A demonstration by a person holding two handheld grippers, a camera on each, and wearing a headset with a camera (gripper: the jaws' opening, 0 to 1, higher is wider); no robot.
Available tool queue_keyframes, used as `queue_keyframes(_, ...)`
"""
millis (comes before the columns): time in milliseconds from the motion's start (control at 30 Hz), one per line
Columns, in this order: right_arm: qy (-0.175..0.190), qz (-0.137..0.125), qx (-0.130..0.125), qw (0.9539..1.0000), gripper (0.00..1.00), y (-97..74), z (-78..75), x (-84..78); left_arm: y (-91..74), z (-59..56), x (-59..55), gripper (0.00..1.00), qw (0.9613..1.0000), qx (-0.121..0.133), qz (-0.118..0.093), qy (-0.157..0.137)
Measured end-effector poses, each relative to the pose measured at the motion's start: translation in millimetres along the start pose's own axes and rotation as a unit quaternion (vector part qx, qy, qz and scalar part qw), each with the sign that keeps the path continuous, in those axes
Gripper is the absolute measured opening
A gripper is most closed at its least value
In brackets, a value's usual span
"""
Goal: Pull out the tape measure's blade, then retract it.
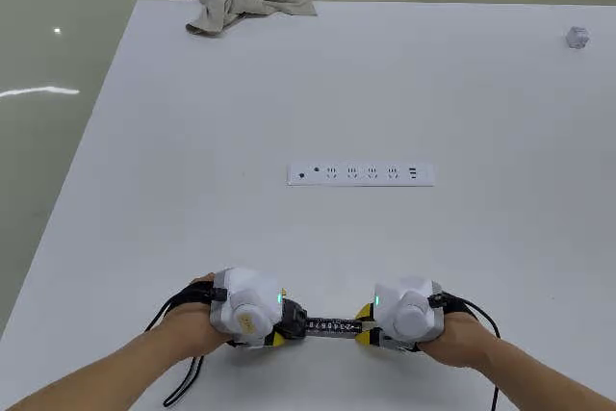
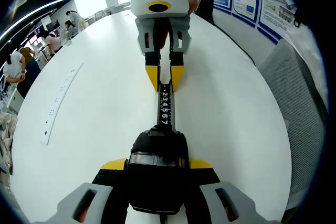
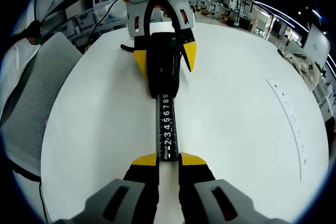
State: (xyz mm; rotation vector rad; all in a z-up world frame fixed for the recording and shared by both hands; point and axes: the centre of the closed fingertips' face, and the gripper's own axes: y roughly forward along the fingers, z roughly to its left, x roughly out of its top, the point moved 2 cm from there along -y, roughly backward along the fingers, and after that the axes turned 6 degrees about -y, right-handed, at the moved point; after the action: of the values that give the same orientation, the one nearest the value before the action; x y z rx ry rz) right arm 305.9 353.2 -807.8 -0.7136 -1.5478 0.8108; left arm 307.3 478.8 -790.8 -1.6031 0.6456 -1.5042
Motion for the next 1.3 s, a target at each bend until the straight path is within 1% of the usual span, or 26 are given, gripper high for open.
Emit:
queue_keyframes(300,0.004,0.003,0.003,1.0000,0.12,-7.2,1.1,-9.3,0.7,0.1,-0.5,0.38,1.0000,0.001,0.003,0.000)
queue_keyframes(767,0.014,0.008,0.008,0.9998,0.12,-13.4,-0.1,-23.5,0.7,0.2,-0.3,0.38,1.0000,0.001,0.005,-0.001)
queue_keyframes(1000,0.019,0.009,0.007,0.9998,0.12,-17.8,0.2,-27.3,0.8,0.2,-0.4,0.38,1.0000,0.001,0.006,-0.001)
queue_keyframes(1300,0.029,0.013,0.004,0.9995,0.12,-22.7,-1.1,-40.1,0.5,0.2,0.0,0.38,1.0000,0.002,0.006,-0.002)
